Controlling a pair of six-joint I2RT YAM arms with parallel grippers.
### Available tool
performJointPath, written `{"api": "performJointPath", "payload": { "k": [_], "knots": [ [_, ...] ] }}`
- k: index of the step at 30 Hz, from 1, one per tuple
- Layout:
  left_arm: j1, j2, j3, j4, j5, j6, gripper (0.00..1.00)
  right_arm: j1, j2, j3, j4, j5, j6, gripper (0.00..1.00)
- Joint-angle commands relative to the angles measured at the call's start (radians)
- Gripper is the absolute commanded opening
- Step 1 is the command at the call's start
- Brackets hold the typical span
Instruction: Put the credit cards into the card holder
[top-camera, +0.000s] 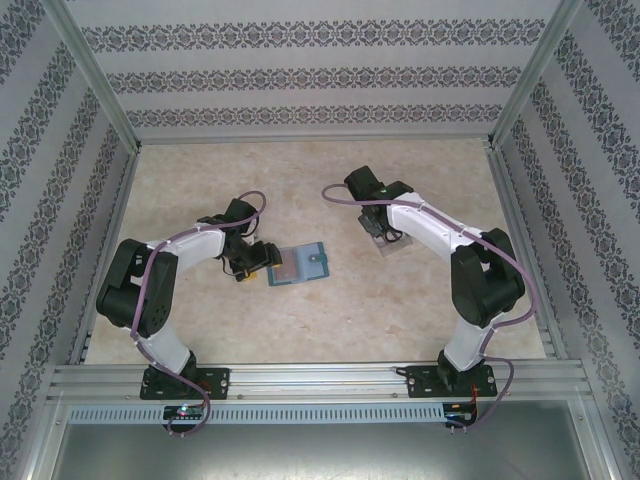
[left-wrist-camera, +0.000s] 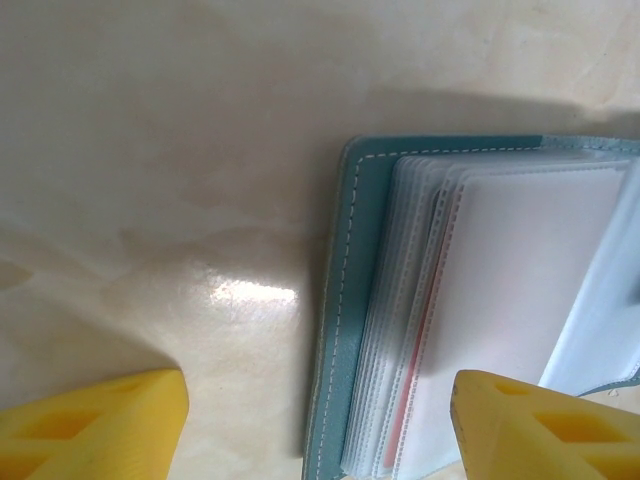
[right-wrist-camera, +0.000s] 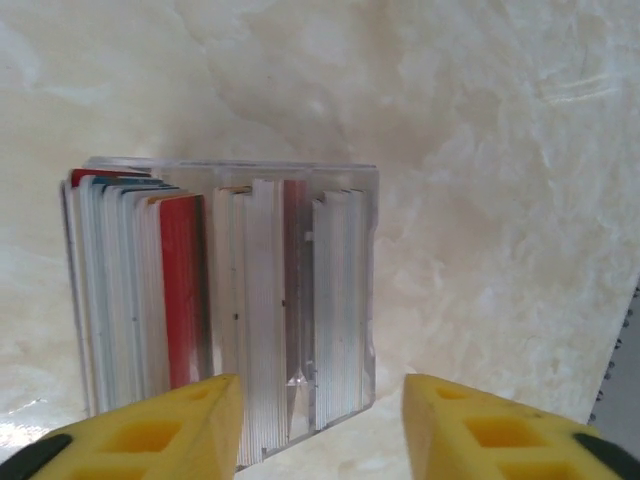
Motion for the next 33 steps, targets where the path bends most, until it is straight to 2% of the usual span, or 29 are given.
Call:
{"api": "performJointPath", "payload": {
  "k": [1,3,9,12,15,20,23,28,33],
  "knots": [
    [-0.018,0.042,-0.021,-0.006,-0.017,0.03,0.72,0.003,-0.057,-0.011,-0.01,-0.103,-0.001,0.54],
    [-0.017,0.039,-0.022,-0.006,-0.019,0.029,0.72,-0.003,-0.082,-0.012,-0.002,-0.162,0.003,0.59],
    [-0.018,0.039,-0.024,-0.008,-0.013,0.035,0.72,-0.042,-0.06,0.042,-0.023,-0.355,-0.024,0.62],
    [-0.017,0.035,-0.029,-0.009,-0.016,0.033,0.72,-0.031,-0.008,0.049,-0.029,-0.381,-0.03,0.65],
    [-0.018,0.034,-0.03,-0.009,-0.013,0.033,0.72,-0.031,0.039,0.051,-0.033,-0.312,-0.042,0.66],
    [-0.018,0.026,-0.027,-0.022,-0.014,0.036,0.72,-0.031,0.059,0.054,-0.033,-0.073,-0.023,0.67],
    [-0.018,0.023,-0.026,-0.027,-0.017,0.039,0.72,-0.04,0.057,0.065,-0.048,-0.012,-0.007,0.66],
    [-0.018,0.029,-0.028,-0.02,0.0,0.036,0.72,-0.044,0.023,0.048,-0.032,-0.011,-0.011,0.65],
    [-0.018,0.038,-0.036,-0.005,0.031,0.025,0.72,-0.045,0.024,0.043,-0.03,0.036,-0.021,0.59]
  ]
}}
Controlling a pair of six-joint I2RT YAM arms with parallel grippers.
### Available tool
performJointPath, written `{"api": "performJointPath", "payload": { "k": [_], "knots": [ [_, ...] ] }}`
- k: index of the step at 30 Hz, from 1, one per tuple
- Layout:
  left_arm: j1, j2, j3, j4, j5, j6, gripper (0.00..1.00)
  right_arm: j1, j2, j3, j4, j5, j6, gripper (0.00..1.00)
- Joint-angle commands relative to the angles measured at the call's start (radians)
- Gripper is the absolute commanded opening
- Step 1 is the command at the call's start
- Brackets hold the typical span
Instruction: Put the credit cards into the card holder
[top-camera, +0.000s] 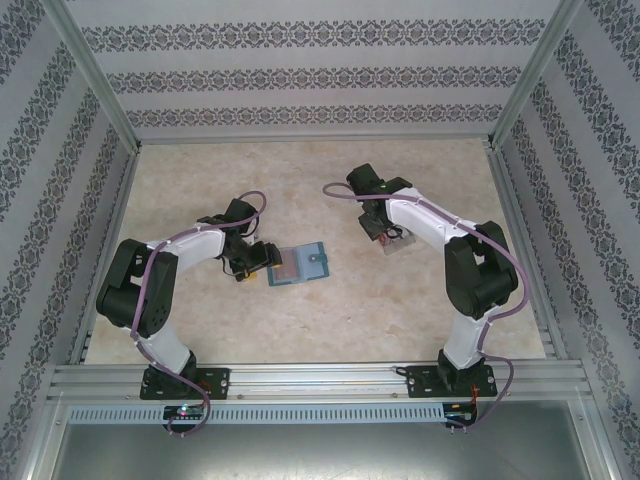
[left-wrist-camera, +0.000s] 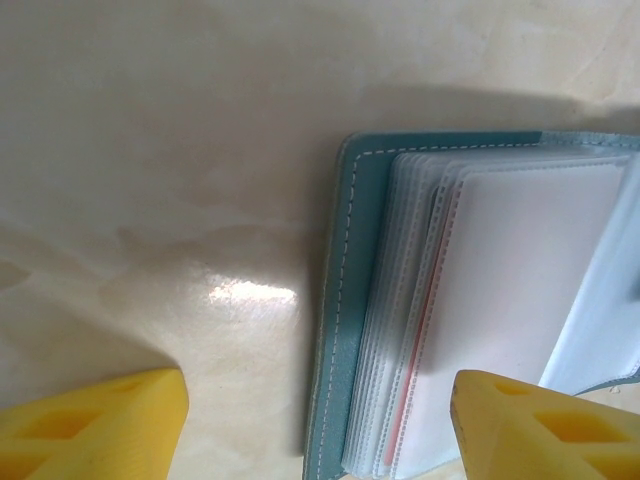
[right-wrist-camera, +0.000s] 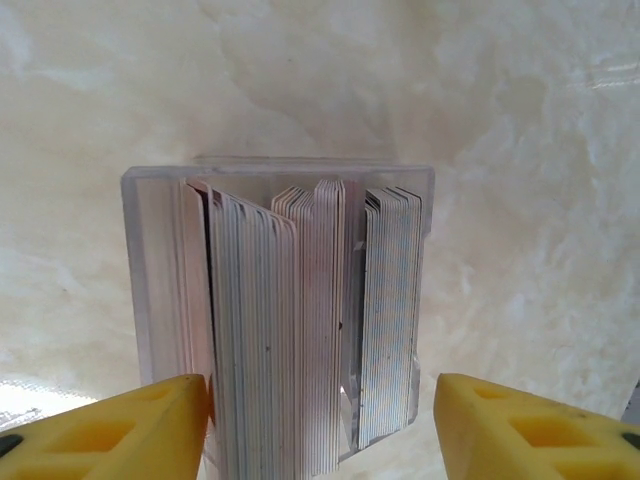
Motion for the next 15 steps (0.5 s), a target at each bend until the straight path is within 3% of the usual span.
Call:
{"api": "performJointPath", "payload": {
  "k": [1,5,15],
  "knots": [
    [-0.018,0.038,-0.036,-0.004,0.025,0.02,0.72,-0.011,-0.036,0.006,-0.008,0.075,-0.002,0.57],
    [-0.018,0.036,-0.034,-0.009,0.026,0.026,0.72,-0.011,-0.034,0.006,-0.008,0.088,-0.009,0.44],
    [-0.018,0.055,-0.027,-0.013,0.061,0.036,0.72,-0.01,-0.074,-0.017,0.025,0.099,-0.025,0.31]
  ]
}}
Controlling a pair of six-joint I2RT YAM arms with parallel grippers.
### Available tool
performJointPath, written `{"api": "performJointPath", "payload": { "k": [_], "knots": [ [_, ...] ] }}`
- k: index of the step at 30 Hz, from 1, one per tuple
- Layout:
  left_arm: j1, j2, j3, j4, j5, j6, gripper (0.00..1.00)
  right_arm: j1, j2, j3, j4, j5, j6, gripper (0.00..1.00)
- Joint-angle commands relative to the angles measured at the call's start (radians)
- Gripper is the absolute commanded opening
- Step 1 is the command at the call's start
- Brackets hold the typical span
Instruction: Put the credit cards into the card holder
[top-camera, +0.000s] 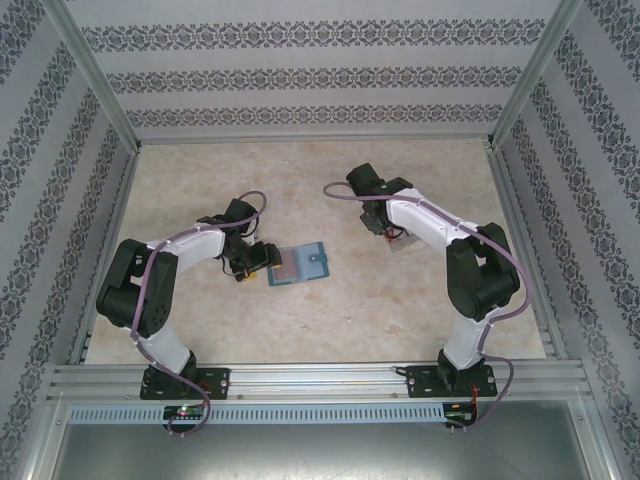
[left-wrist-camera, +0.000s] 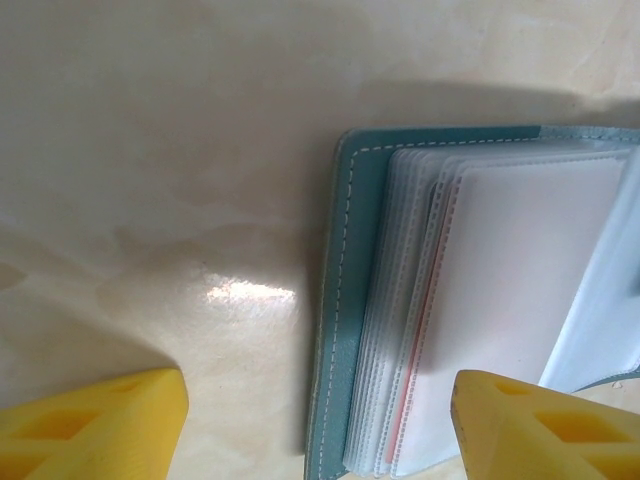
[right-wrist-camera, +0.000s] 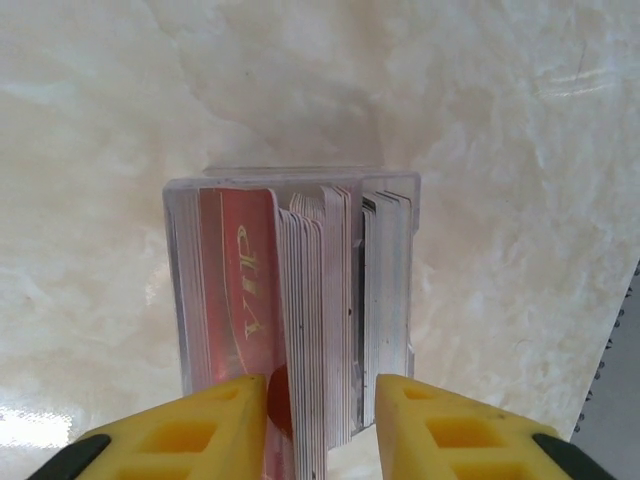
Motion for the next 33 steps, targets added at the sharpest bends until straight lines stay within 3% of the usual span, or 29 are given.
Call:
{"api": "performJointPath", "payload": {
  "k": [1,5,9,11,21,27,33],
  "knots": [
    [-0.018,0.053,-0.025,-0.013,0.053,0.024,0.72,-0.012,-0.035,-0.008,0.005,0.043,-0.016,0.27],
    [-0.019,0.054,-0.024,-0.015,0.058,0.028,0.72,-0.011,-0.031,-0.007,-0.004,0.0,-0.014,0.14],
    [-0.019,0.055,-0.025,-0.017,0.067,0.036,0.72,-0.024,-0.038,-0.005,-0.009,-0.058,0.004,0.11],
    [-0.018,0.056,-0.031,-0.013,0.076,0.041,0.72,-0.04,-0.042,-0.001,-0.017,-0.101,0.025,0.25],
    [-0.017,0.047,-0.044,-0.001,0.063,0.036,0.72,-0.062,-0.168,-0.024,-0.006,-0.42,0.094,0.41],
    [-0.017,0.066,-0.032,0.005,0.076,0.036,0.72,-0.047,-0.103,-0.021,-0.016,-0.3,0.063,0.53],
    [-0.017,0.061,-0.041,0.008,0.071,0.033,0.72,-0.039,0.005,0.0,-0.025,-0.109,0.033,0.57]
  ]
}}
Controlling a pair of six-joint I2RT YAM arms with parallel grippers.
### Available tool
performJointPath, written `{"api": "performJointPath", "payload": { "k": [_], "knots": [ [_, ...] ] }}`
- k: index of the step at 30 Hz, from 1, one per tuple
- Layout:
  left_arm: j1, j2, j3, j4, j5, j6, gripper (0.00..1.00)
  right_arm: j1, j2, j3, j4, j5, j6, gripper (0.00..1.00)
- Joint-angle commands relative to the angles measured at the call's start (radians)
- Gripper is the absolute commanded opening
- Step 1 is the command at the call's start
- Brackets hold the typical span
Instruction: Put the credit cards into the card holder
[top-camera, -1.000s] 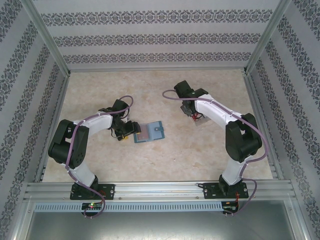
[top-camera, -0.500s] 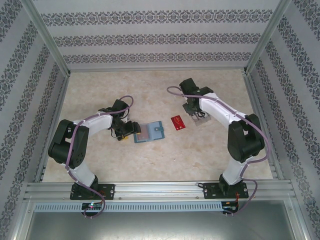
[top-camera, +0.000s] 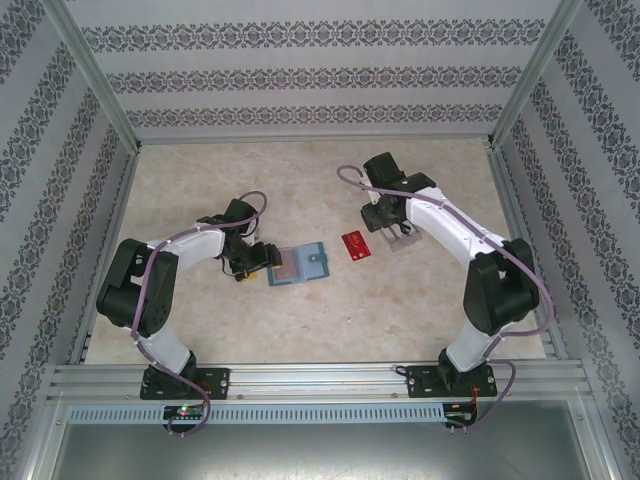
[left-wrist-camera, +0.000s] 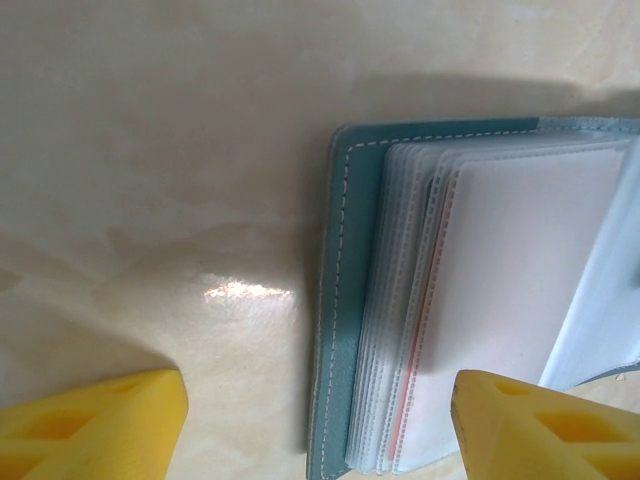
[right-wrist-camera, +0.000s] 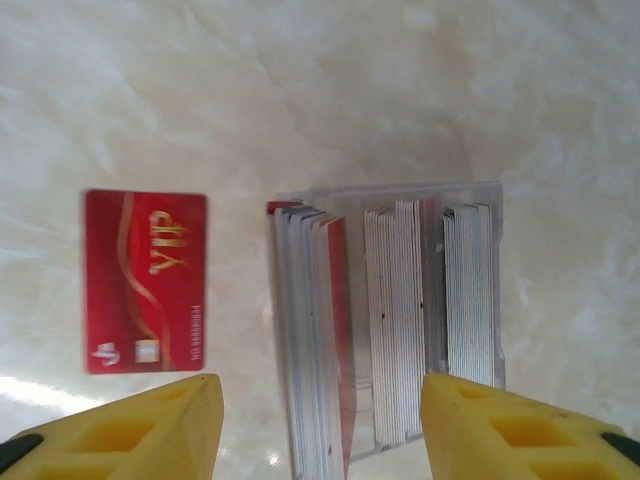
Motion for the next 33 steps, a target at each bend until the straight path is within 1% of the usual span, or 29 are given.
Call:
{"api": "performJointPath", "payload": {
  "k": [1,4,7,14,19,21,28,33],
  "knots": [
    [-0.02,0.056,-0.041,0.009,0.06,0.015,0.72,0.009,0.044,0.009,-0.024,0.142,-0.024,0.58],
    [-0.02,0.053,-0.043,0.003,0.053,0.019,0.72,0.007,0.059,0.015,-0.025,0.186,-0.018,0.58],
    [-0.019,0.054,-0.046,0.004,0.053,0.019,0.72,0.01,0.051,0.011,-0.014,0.249,-0.016,0.54],
    [-0.019,0.061,-0.04,0.009,0.058,0.017,0.72,0.002,0.043,0.001,-0.002,0.282,-0.016,0.48],
    [-0.02,0.064,-0.043,0.011,0.059,0.019,0.72,0.0,0.064,0.011,-0.02,0.239,-0.018,0.28],
    [-0.019,0.062,-0.045,0.009,0.058,0.02,0.72,0.004,0.058,0.009,-0.018,0.242,-0.025,0.22],
    [-0.019,0.065,-0.048,0.014,0.058,0.019,0.72,0.007,0.03,0.001,-0.011,0.254,-0.037,0.11],
    [-0.019,0.067,-0.043,0.011,0.058,0.019,0.72,0.01,0.024,-0.002,-0.014,0.252,-0.041,0.0]
  ]
}}
